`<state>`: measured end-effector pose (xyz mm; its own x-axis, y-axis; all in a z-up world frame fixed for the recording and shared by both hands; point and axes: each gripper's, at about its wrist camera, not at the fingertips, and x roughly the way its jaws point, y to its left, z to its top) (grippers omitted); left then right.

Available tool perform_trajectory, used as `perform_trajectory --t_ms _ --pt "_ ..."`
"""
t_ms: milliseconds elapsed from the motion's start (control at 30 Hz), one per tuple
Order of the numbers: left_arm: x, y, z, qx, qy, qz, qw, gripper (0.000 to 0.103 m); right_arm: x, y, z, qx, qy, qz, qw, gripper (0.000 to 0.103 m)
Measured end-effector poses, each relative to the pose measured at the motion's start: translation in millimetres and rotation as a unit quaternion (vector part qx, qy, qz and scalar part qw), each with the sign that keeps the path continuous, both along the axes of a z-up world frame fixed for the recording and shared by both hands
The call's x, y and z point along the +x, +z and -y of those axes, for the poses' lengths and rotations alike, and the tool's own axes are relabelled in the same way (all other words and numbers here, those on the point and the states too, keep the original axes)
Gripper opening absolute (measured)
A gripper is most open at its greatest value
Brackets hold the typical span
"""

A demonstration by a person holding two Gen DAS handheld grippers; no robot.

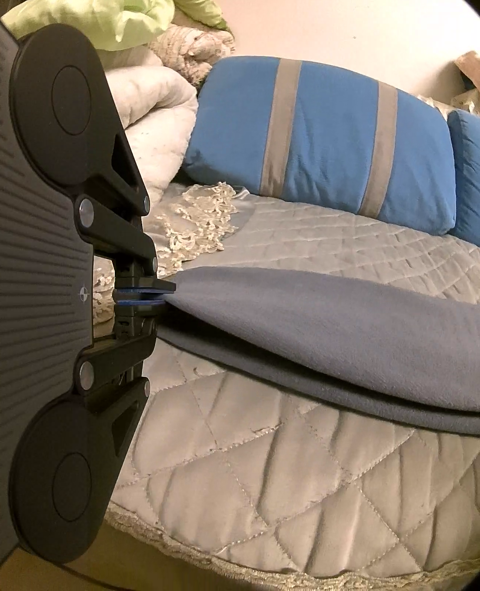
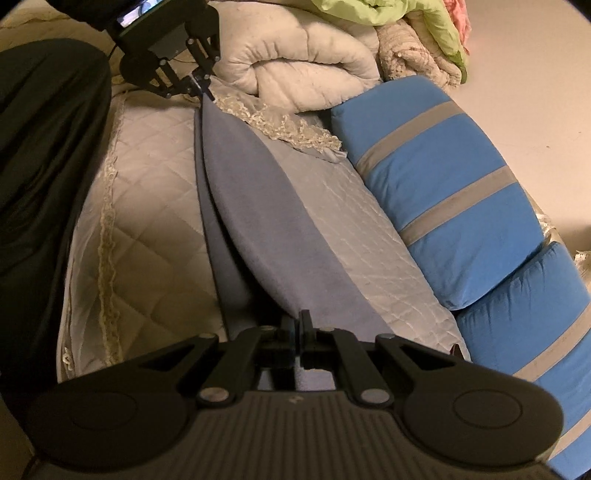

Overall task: Fold clothes
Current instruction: 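Grasp the folded sweatpants edge with the left gripper while the right gripper grasps beside it, then open both grippers and release the folded grey sweatpants onto the bed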

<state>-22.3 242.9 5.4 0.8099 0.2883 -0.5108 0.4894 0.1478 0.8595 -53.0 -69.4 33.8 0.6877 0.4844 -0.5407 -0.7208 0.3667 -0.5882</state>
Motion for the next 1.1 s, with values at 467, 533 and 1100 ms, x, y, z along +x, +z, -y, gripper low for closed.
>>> perform_trajectory --t_ms 467,533,1100 --pt "-21.6 33.9 -12.8 -0.085 0.107 0.002 0.9906 0.053 -19.1 26.7 48.7 0.061 -0.008 -0.063 0.996 0.085" --pt "-27.0 47.2 -6.3 -0.096 0.096 0.013 0.9906 0.056 -22.3 29.4 68.7 0.057 -0.028 -0.052 0.997 0.086" --pt "-72.9 83.9 194.0 -0.184 -0.103 0.043 0.9764 0.071 -29.7 -4.5 179.5 -0.108 -0.135 0.062 0.983 0.082"
